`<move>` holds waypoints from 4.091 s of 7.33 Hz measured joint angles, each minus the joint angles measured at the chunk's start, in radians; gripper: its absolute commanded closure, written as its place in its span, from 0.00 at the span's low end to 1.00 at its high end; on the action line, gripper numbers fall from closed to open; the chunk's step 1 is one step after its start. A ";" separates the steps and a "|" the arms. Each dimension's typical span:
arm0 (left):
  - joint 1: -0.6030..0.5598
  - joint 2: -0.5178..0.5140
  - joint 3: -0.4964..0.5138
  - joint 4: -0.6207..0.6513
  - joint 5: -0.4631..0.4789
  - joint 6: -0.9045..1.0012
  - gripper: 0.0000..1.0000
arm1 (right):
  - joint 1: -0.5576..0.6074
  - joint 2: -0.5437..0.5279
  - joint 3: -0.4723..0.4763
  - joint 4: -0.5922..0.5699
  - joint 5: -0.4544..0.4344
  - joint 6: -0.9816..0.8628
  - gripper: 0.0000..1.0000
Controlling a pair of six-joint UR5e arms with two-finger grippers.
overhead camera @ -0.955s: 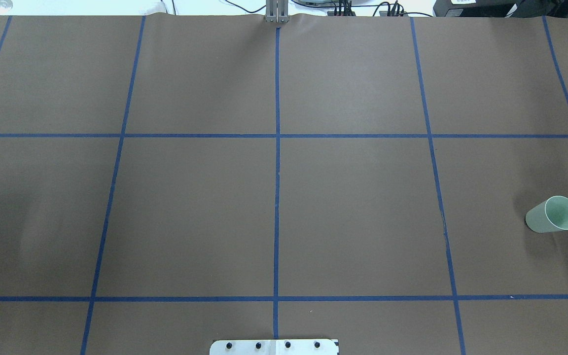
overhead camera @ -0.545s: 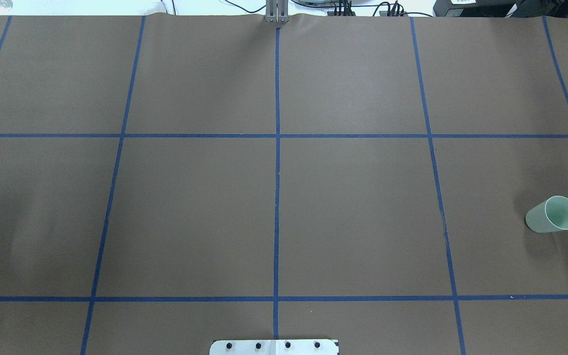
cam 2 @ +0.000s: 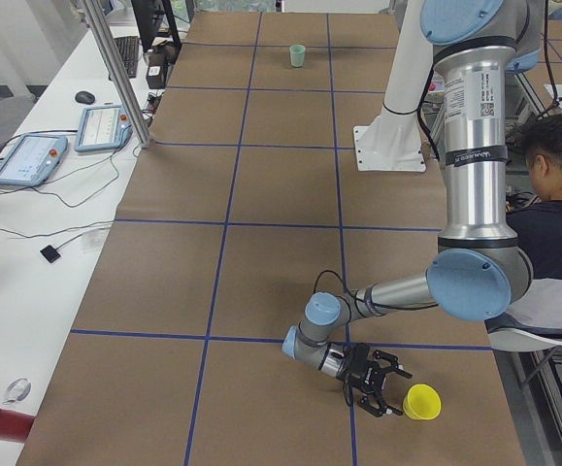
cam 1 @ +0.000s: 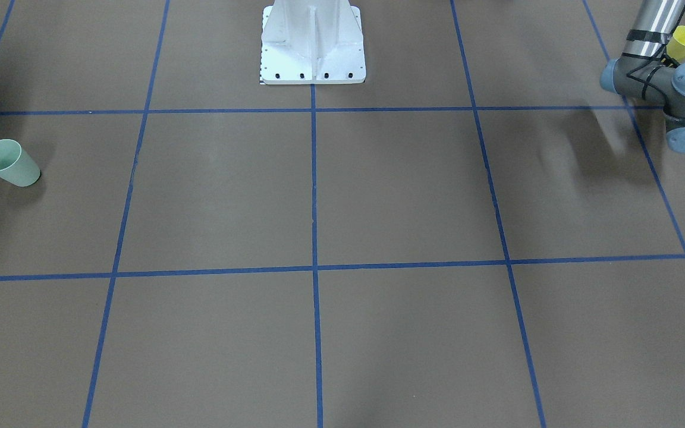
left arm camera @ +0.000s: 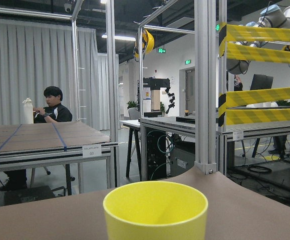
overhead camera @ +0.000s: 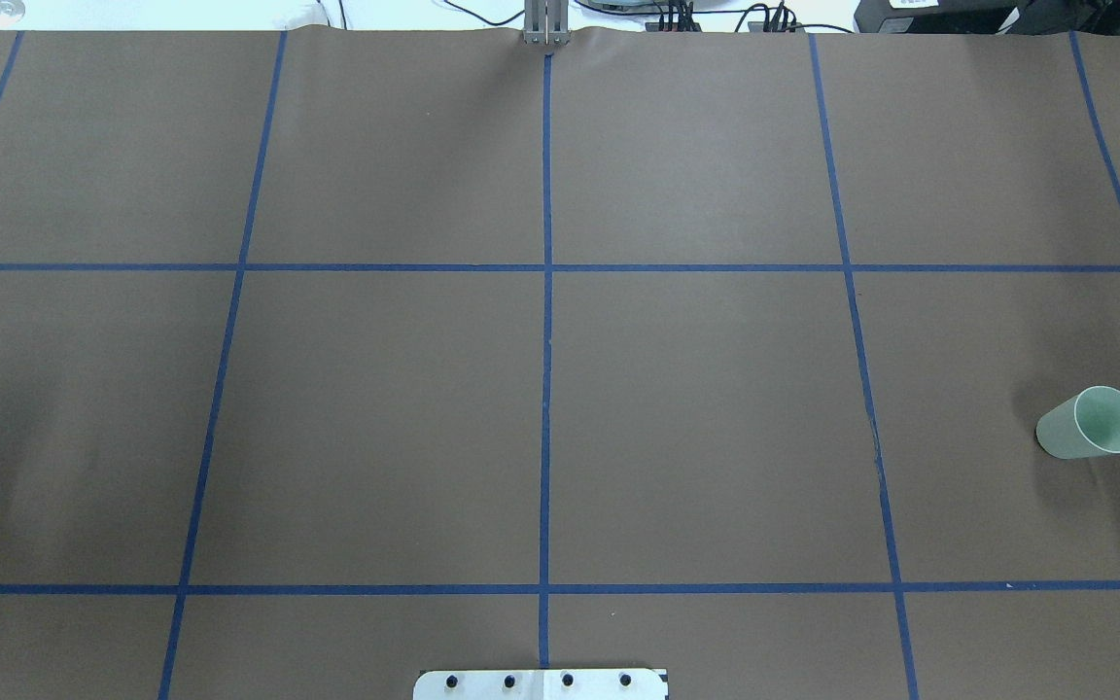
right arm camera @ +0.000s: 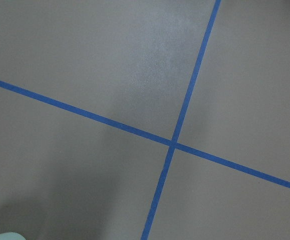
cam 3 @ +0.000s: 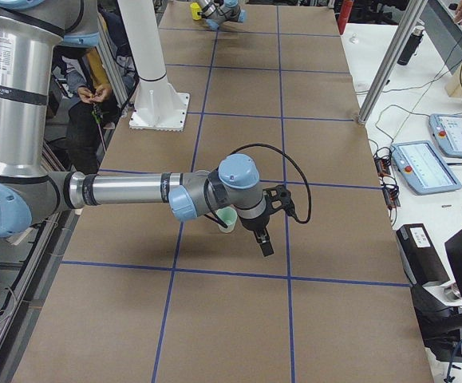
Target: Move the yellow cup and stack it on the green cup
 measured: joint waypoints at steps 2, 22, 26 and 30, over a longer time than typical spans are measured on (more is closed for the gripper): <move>0.009 0.022 0.005 -0.009 -0.041 0.000 0.00 | 0.000 0.000 0.000 0.001 0.000 -0.004 0.00; 0.045 0.170 -0.036 -0.136 0.288 0.216 0.80 | 0.000 -0.007 -0.005 -0.002 0.001 -0.001 0.00; 0.015 0.243 -0.043 -0.417 0.705 0.231 0.84 | 0.000 -0.006 -0.022 -0.002 0.000 0.002 0.00; -0.027 0.256 -0.016 -0.723 0.939 0.346 0.87 | 0.000 0.004 -0.025 -0.002 -0.001 0.021 0.00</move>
